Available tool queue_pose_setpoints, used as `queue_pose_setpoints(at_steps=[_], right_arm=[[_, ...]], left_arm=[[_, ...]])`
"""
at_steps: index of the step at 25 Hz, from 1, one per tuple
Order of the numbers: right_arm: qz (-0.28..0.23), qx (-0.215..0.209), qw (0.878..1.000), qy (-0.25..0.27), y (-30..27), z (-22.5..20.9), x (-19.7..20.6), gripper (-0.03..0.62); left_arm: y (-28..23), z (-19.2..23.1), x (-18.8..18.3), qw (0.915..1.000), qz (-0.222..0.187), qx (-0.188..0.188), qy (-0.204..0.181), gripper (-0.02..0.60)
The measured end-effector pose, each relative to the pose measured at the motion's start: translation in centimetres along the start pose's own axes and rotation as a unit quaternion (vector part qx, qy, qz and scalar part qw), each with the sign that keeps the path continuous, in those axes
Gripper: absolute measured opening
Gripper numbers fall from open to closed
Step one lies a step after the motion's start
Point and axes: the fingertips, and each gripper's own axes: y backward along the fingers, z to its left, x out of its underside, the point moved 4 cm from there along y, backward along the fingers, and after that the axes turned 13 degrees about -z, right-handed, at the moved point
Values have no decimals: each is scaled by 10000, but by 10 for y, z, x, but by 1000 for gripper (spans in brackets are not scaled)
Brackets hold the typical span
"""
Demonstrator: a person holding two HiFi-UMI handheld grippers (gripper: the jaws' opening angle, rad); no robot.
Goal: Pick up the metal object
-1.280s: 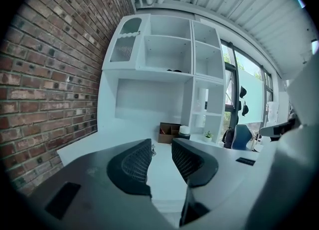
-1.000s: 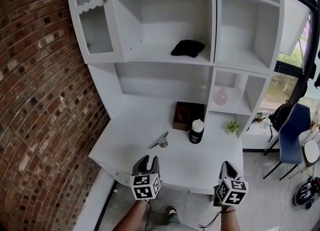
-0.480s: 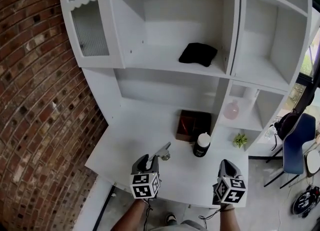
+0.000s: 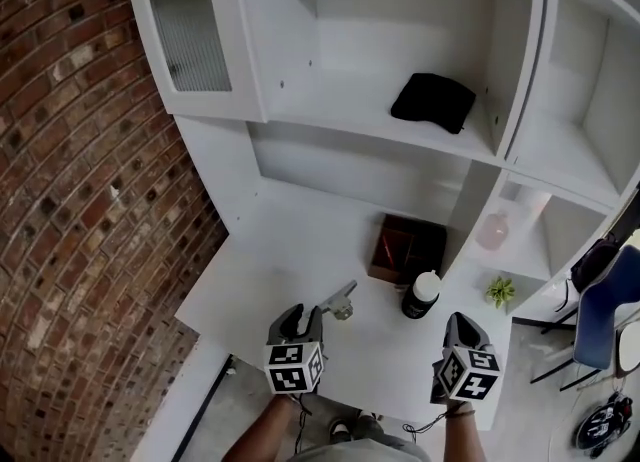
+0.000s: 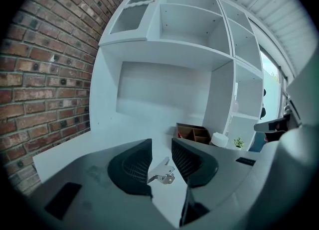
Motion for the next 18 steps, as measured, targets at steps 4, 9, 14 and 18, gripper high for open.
queue_pose_setpoints(at_steps=[4, 9, 14, 18], right_arm=[[42, -38, 10000, 19, -13, 2, 0, 0], [197, -101, 9997, 40, -21, 4, 8, 0], [407, -20, 9992, 18, -20, -5, 23, 0], [576, 86, 9983, -32, -18, -12, 40, 0]], left_arm=[[-5, 6, 5, 9999, 75, -93, 44, 115], [-7, 11, 17, 9996, 243, -125, 85, 115], [-10, 5, 35, 9989, 475, -48, 14, 115], [-11, -2, 58, 9971, 751, 71, -68, 115]])
